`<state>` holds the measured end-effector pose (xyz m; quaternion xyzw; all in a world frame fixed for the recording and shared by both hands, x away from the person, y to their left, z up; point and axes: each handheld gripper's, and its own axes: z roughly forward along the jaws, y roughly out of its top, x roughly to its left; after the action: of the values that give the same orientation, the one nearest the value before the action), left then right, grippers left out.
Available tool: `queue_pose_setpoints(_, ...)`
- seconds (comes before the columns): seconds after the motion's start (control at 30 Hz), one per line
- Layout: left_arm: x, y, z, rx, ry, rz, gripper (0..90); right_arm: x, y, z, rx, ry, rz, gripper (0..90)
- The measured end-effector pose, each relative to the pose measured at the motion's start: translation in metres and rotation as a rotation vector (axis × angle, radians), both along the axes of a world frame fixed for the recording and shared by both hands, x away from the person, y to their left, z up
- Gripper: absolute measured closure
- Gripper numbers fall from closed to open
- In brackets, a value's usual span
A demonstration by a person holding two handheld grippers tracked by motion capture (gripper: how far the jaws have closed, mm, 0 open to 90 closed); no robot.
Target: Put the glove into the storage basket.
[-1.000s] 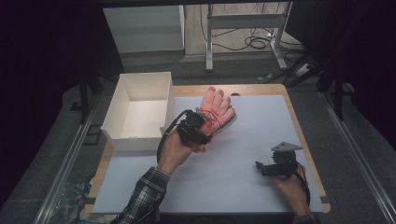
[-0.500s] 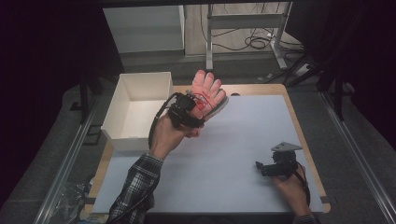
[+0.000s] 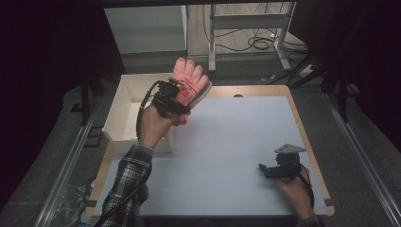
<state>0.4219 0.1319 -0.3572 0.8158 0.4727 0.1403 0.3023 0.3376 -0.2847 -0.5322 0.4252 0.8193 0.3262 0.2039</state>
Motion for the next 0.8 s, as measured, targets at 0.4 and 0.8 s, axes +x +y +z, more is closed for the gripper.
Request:
queue_pose_setpoints(0.4,0.008,0.049,0.002,-0.012,-0.009,0.138,48.9,0.0,0.0,0.0,0.0,0.0,-0.001,3.4)
queue_pose_setpoints(0.8,0.008,0.09,-0.014,0.004,-0.01,0.283,47.9,0.0,0.0,0.0,0.0,0.001,-0.001,3.4)
